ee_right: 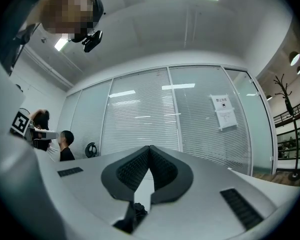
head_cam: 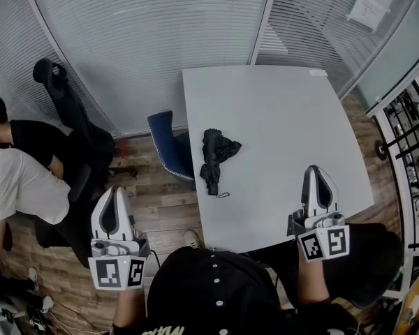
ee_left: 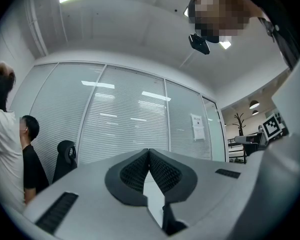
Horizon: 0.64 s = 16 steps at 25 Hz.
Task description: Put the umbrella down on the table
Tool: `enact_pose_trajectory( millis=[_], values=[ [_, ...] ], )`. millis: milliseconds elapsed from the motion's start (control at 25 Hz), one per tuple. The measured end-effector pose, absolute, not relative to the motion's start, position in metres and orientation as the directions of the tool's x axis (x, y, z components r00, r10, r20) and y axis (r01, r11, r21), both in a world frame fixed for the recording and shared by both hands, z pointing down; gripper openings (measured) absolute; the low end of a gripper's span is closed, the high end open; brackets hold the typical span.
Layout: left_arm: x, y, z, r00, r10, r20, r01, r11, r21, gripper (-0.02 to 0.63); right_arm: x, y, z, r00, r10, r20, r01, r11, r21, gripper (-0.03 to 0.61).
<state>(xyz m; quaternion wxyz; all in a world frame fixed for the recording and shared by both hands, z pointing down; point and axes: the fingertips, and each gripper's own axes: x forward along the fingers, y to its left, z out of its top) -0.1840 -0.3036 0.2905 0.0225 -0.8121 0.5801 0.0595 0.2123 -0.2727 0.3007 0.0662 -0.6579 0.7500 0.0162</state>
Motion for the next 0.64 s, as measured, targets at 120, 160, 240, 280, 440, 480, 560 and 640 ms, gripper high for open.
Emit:
enact_pose_trajectory(
  millis=[120, 160, 240, 280, 440, 480, 560, 640],
  values=[
    [-0.185, -0.304, 0.292, 0.319, -0.940, -0.119, -0.945, -0.325, 0.036, 0.015, 0.207, -0.276, 0.303, -0.136, -0.985, -0.109, -0.988, 0.142, -0.054, 0.028],
    [-0.186, -0.304, 0.292, 0.318, -0.941, -0.117, -0.945, -0.324, 0.037, 0.015, 0.205, -0.277, 0.304, -0.139, -0.985, -0.106, -0.988, 0.145, -0.052, 0.028],
    [-0.186, -0.305, 0.292, 0.318, -0.941, -0.116, -0.945, -0.324, 0.038, 0.015, 0.203, -0.279, 0.305, -0.144, -0.984, -0.103, -0.987, 0.150, -0.051, 0.028],
    [-0.186, -0.306, 0.293, 0.319, -0.941, -0.115, -0.945, -0.325, 0.038, 0.015, 0.202, -0.280, 0.305, -0.146, -0.984, -0.102, -0.987, 0.152, -0.052, 0.028],
    [-0.184, -0.307, 0.294, 0.320, -0.940, -0.115, -0.944, -0.326, 0.039, 0.015, 0.201, -0.283, 0.308, -0.153, -0.983, -0.098, -0.986, 0.159, -0.050, 0.028],
    [-0.183, -0.308, 0.294, 0.321, -0.940, -0.115, -0.944, -0.327, 0.039, 0.015, 0.201, -0.284, 0.308, -0.155, -0.983, -0.097, -0.986, 0.161, -0.049, 0.028],
    [-0.182, -0.309, 0.295, 0.322, -0.940, -0.115, -0.944, -0.329, 0.039, 0.015, 0.200, -0.286, 0.310, -0.159, -0.983, -0.095, -0.985, 0.164, -0.046, 0.028],
    [-0.182, -0.311, 0.295, 0.323, -0.939, -0.116, -0.944, -0.329, 0.039, 0.015, 0.199, -0.288, 0.310, -0.163, -0.982, -0.094, -0.985, 0.168, -0.042, 0.028]
  ],
)
